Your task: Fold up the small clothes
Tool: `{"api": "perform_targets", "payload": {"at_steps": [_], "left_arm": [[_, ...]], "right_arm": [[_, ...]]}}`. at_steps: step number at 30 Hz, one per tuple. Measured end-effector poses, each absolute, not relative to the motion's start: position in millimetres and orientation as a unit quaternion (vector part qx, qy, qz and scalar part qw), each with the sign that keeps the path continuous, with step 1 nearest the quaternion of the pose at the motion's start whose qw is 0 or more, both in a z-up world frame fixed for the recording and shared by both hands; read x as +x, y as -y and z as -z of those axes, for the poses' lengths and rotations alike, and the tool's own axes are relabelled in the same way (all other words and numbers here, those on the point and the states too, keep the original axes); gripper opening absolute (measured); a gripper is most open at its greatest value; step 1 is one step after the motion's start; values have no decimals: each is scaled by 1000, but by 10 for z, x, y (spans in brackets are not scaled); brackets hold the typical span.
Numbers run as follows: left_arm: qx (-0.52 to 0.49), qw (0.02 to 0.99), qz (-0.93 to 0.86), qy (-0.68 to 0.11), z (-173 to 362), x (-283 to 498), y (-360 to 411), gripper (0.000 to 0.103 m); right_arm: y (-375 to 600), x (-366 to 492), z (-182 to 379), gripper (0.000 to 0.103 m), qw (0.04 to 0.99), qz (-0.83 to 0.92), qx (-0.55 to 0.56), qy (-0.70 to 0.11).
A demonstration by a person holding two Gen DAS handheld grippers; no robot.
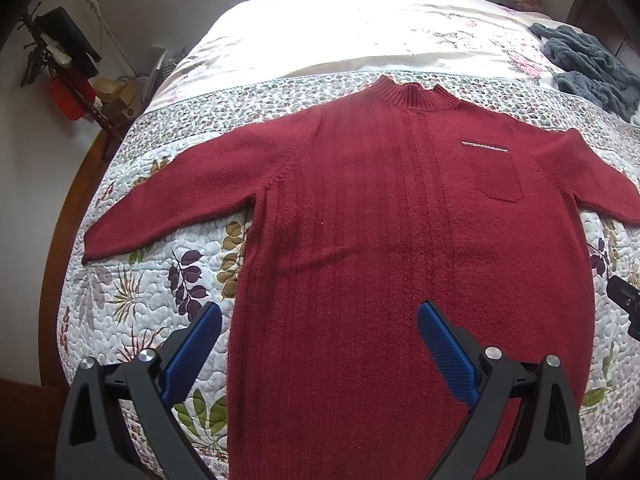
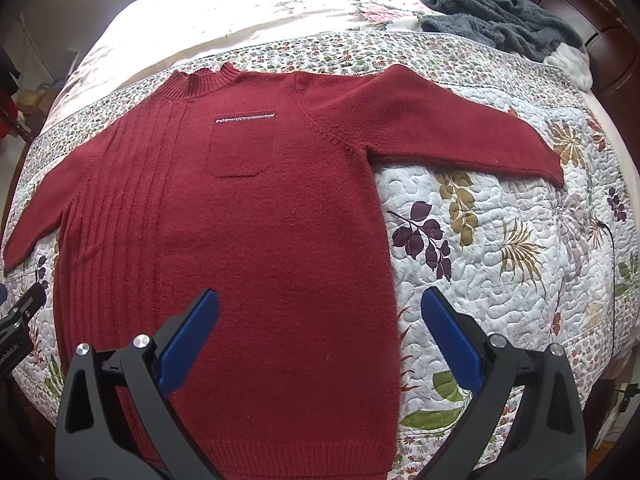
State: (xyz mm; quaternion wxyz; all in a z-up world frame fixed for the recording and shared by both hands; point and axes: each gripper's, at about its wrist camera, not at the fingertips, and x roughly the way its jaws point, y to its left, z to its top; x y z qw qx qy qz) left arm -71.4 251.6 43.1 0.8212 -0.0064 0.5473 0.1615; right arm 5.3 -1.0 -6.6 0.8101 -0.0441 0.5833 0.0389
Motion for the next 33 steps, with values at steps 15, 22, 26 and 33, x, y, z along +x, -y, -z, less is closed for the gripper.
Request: {"api": "perform_targets", "payload": {"at_steps": [15, 22, 26, 33], "left_arm": [[-3, 821, -165, -547, -415, -711, -2532, 98], [-3, 821, -166, -547, -410, -705, -2524, 98], [0, 821, -166, -547, -406, -690, -2511, 98], [3, 821, -167, -546, -409, -655, -2475, 98]], "right_arm": [[5, 64, 76, 100, 810, -40, -42, -583], [2, 65, 81, 100, 810, -40, -43, -583], [6, 71, 85, 100, 810, -40, -42, -583], [52, 103, 113, 100, 810, -40, -39, -584]]}}
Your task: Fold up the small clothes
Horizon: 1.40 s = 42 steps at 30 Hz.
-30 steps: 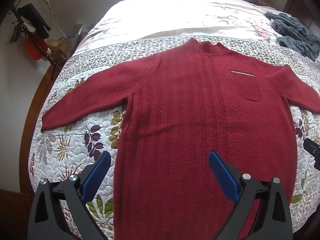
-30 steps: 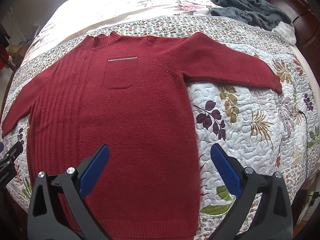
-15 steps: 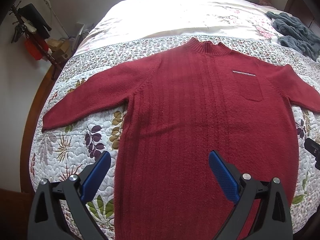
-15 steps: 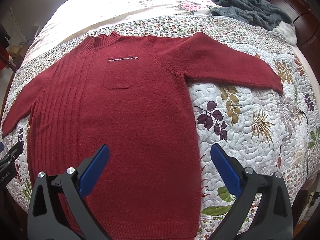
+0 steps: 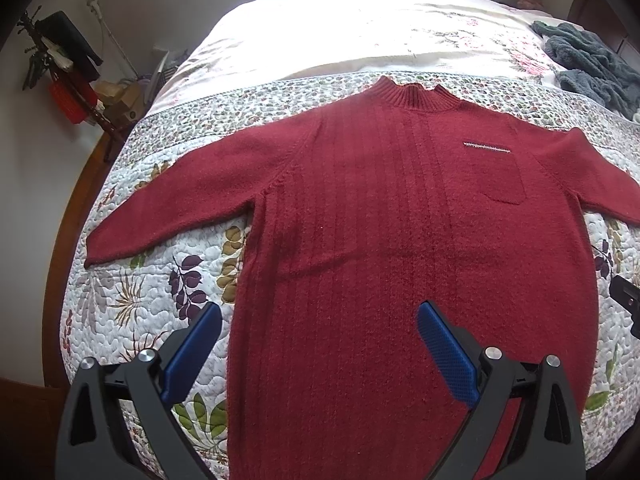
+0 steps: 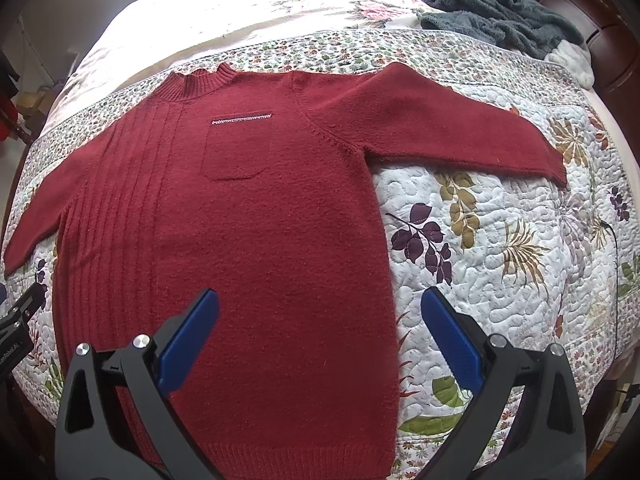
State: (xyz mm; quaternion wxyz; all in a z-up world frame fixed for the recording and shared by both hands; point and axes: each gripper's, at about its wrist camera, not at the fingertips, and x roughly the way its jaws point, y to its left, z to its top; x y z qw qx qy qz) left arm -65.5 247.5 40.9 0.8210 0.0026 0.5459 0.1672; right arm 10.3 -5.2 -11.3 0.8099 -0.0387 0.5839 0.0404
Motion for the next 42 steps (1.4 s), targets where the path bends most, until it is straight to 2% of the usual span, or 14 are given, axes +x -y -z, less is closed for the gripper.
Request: {"api": "perform_targets", "payload": {"at_steps": [10, 20, 27, 32, 35, 36, 37, 39, 41, 42], "left_arm": [[13, 824, -151, -545, -366, -353, -2221, 98], [0, 859, -111, -499, -483, 525, -1537, 99], [4, 861, -95, -500, -403, 863, -1037, 99], [10, 856, -94, -508, -323, 918, -870, 99], [16, 854, -99, -511, -266, 954, -798, 99], [17, 853, -100, -512, -255, 956, -796, 99], [17, 852, -101, -514, -240, 957, -791, 99], [16, 851, -104, -515, -224, 968, -788, 99], [16, 850, -106, -515, -211, 969, -787, 99], [16, 850, -106, -516, -208, 967, -789, 99]], "right_arm": [[478, 327, 157, 100, 813, -40, -6, -581], [2612, 1299, 108, 100, 817, 68, 73, -568], [3775, 1870, 621, 99, 761, 68, 185, -618], [4074, 2001, 978, 99, 727, 71, 249, -636], [4175, 2077, 1125, 89, 712, 64, 287, -638], [4187, 2103, 1155, 77, 709, 62, 294, -638], [4205, 2139, 1202, 71, 703, 57, 307, -639], [4255, 2177, 1236, 70, 699, 57, 323, -636], [4332, 2193, 1227, 62, 700, 63, 334, -628], [4350, 2199, 1207, 48, 705, 66, 334, -622]]}}
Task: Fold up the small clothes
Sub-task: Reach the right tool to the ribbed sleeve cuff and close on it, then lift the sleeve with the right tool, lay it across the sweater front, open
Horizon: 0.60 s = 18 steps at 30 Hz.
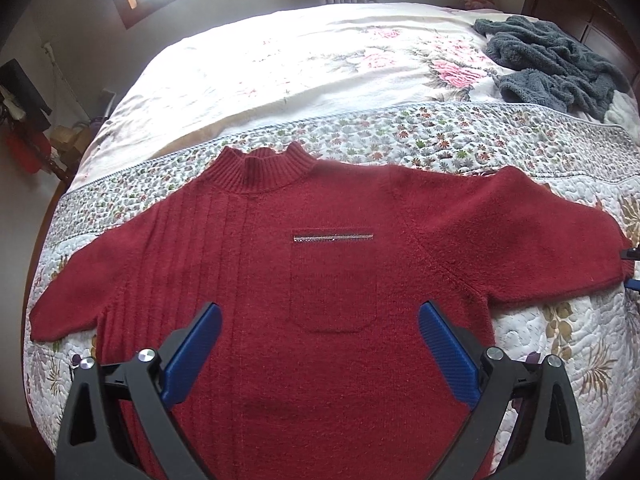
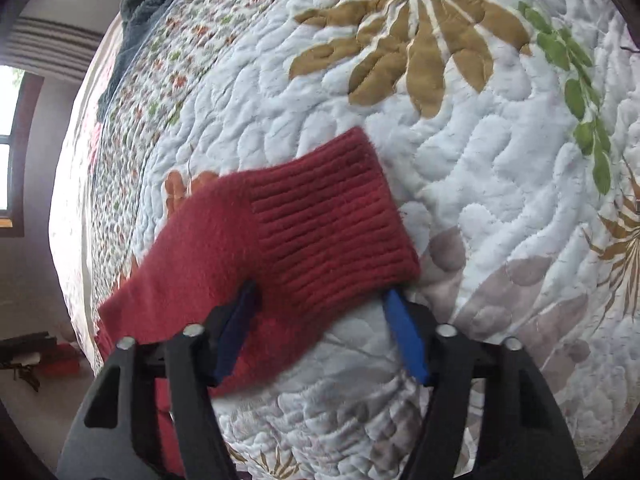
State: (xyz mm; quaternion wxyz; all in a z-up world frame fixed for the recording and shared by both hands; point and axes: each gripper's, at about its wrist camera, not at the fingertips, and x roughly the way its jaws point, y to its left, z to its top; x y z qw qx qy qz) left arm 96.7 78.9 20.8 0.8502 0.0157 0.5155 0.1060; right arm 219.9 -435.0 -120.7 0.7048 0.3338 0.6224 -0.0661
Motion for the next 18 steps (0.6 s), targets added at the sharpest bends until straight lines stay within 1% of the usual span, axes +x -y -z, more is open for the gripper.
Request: {"api": "perform_targets", "payload": {"at_steps": [1, 3, 6, 10, 12, 15, 18], "left_arm": [[16, 850, -106, -515, -213, 969, -792, 99], [17, 850, -107, -515, -211, 970, -799, 99], [16, 850, -112, -515, -216, 962, -871, 99], [9, 849, -122, -515, -228, 918, -1041, 99], [7, 847, -128, -516, -207, 889, -1131, 99], [-5, 840, -137, -525, -141, 854, -1301, 99], [-13, 836, -145, -529, -101, 794, -1456, 99]], "right_arm": [[4374, 2198, 1178, 29, 711, 64, 335, -614], [4409, 2195, 1155, 17, 712, 45, 357, -603], [4402, 2162, 1031, 14, 728, 47, 339, -594], [4345, 2041, 729, 13, 755, 60, 319, -570], [4333, 1971, 691, 13, 750, 97, 291, -587], [4221, 1942, 774, 13, 746, 128, 224, -614], [4052, 1899, 611, 13, 768, 128, 213, -591]]}}
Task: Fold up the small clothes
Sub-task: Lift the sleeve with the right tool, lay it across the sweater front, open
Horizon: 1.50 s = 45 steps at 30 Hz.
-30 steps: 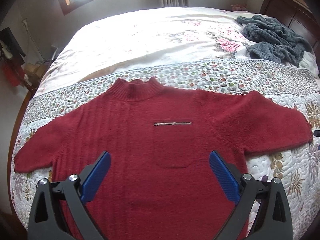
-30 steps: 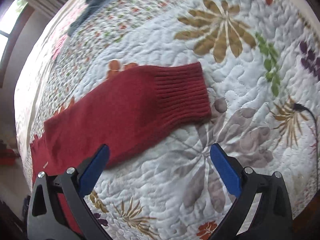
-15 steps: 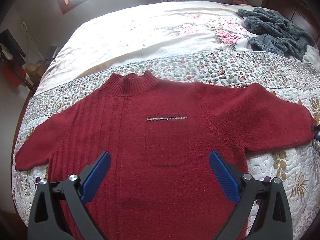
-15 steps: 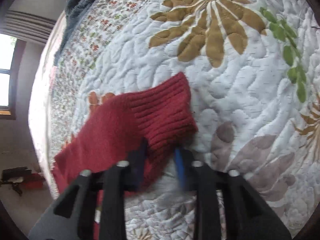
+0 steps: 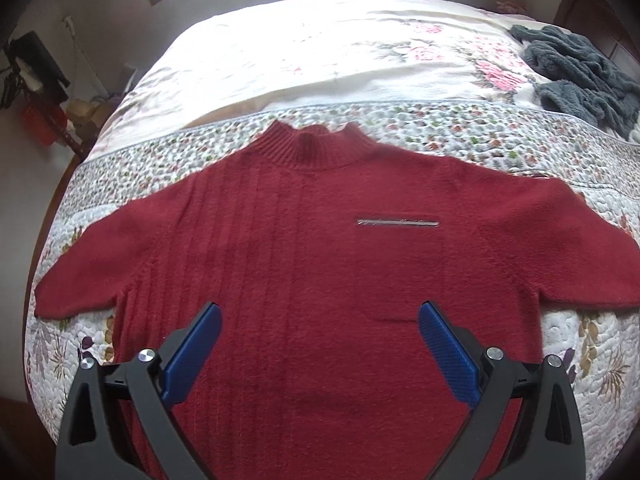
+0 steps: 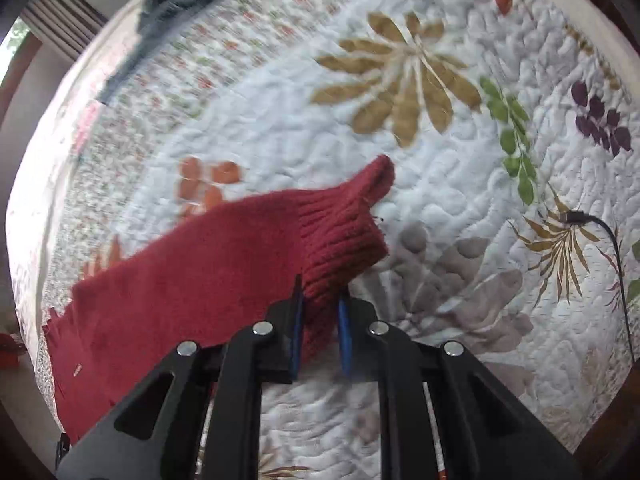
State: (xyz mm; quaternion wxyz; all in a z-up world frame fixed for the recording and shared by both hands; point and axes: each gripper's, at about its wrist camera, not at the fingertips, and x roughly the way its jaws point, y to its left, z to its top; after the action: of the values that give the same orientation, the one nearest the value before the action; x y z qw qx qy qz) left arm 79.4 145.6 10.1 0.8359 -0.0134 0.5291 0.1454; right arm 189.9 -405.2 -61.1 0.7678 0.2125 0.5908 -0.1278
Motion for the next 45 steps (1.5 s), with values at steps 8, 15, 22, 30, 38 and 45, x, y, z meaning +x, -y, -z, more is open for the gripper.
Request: {"api": "perform_targets", "payload": {"at_steps": [8, 15, 22, 30, 38, 45], "left_arm": [[-41, 830, -163, -533, -74, 670, -1868, 99], [-51, 828, -161, -535, -69, 609, -2125, 99], [-67, 826, -168, -533, -83, 502, -2395, 99], [-75, 824, -181, -531, -74, 400, -2688, 99], [-78, 821, -185, -534, -21, 350, -2846, 99], [-99, 820, -164, -539, 3, 409, -2863, 98]], "right_arm": [[2528, 2016, -71, 13, 844, 29, 62, -531], [1281, 2007, -57, 13, 838, -79, 32, -540], [353, 1921, 49, 13, 827, -146, 26, -542], [-380, 1899, 268, 13, 816, -179, -22, -550], [-908, 1846, 773, 15, 790, -193, -81, -576], [-985, 1746, 941, 39, 745, -272, -39, -608]]}}
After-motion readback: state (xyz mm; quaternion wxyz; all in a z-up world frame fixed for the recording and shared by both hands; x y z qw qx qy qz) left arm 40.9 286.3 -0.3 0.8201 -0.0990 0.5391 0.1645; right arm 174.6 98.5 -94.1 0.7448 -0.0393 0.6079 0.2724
